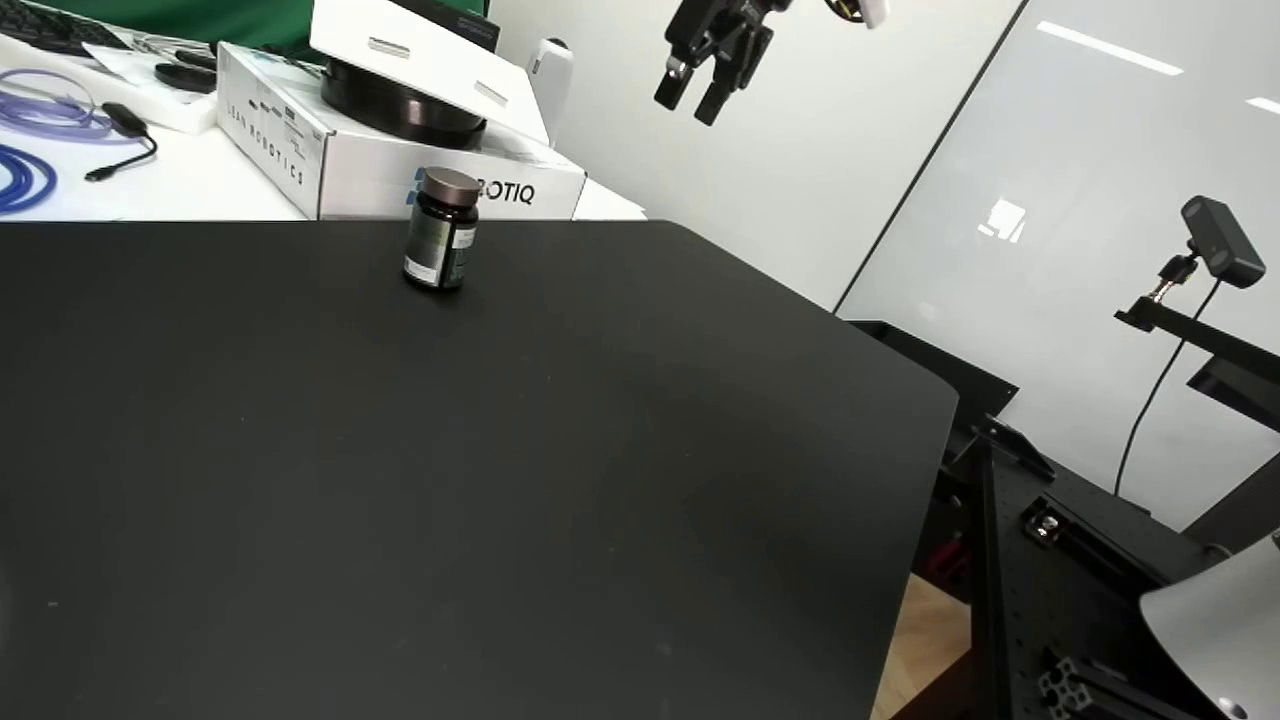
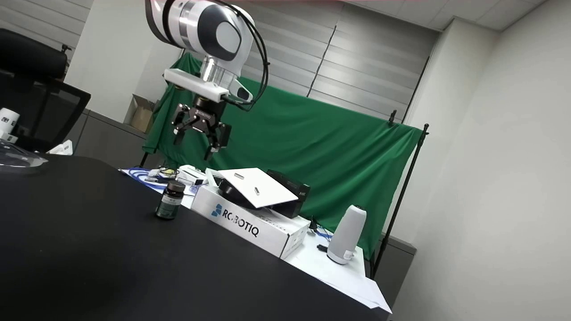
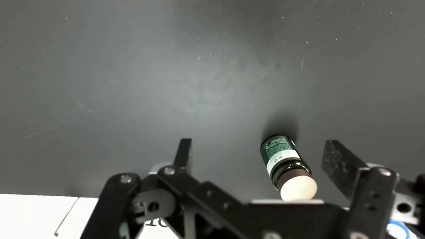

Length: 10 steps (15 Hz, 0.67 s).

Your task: Move the bottle to the right side of the table

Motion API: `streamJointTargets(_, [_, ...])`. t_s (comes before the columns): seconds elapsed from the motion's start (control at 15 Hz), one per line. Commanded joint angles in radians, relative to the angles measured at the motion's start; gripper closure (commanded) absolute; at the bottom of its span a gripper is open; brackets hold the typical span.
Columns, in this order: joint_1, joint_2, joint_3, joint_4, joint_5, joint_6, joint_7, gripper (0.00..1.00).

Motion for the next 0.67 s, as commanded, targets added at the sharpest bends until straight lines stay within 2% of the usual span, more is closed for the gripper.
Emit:
streamJointTargets(0.0, [-0.017, 0.027, 0.022, 0.034, -0.007, -0.016, 0.005, 0.00])
streamJointTargets(0.6, [-0.020, 0.021, 0.023, 0.018, -0.009, -0.001, 0.003, 0.00])
